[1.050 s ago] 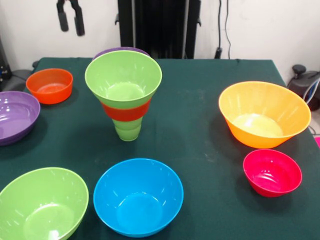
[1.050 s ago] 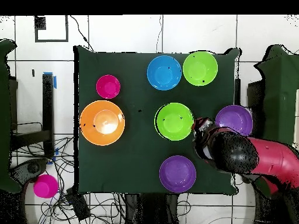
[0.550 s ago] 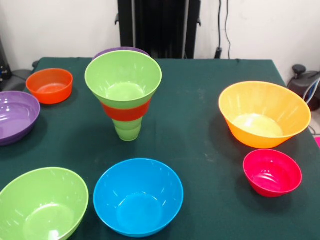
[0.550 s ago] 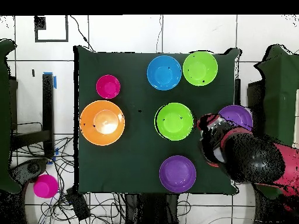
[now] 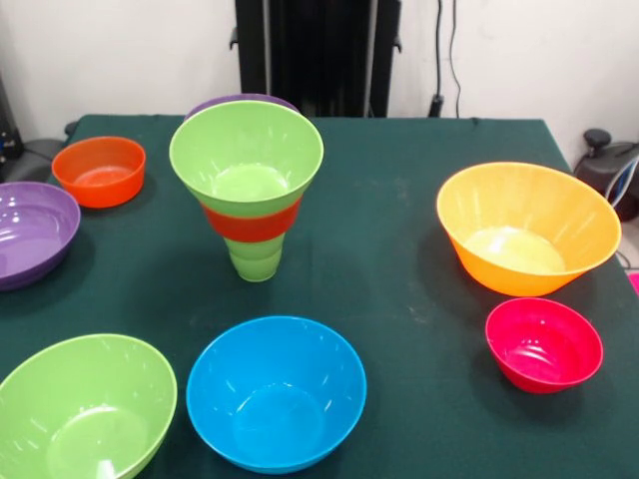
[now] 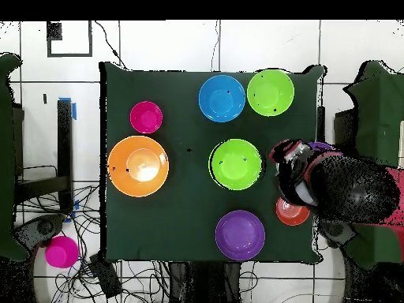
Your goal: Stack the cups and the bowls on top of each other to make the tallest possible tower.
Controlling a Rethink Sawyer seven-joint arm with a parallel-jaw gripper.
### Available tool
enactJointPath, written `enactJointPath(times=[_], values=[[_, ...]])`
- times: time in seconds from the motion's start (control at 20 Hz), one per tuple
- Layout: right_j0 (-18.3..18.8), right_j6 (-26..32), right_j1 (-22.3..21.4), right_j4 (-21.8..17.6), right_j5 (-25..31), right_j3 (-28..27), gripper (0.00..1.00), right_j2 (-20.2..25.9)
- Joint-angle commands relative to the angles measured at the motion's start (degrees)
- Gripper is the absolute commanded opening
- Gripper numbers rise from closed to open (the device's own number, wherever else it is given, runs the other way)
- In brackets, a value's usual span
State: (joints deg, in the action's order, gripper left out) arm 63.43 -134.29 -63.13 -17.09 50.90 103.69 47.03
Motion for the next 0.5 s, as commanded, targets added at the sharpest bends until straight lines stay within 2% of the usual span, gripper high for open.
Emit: enactJointPath(times=[0.05,0.25,0.35,0.45,0.5], values=[[-7.19,19.31,12.09,-8.83,15.52,-18.82,1.00,-0.80],[-11.58,21.49,20.26,-14.88,22.70,-32.18,1.00,-2.50],[-13.08,22.55,23.70,-17.35,23.15,-37.36,1.00,-2.74],[-14.68,23.43,27.71,-17.64,27.58,-43.58,1.00,-2.67],[-14.81,24.63,28.42,-17.92,28.18,-44.85,1.00,-2.35]])
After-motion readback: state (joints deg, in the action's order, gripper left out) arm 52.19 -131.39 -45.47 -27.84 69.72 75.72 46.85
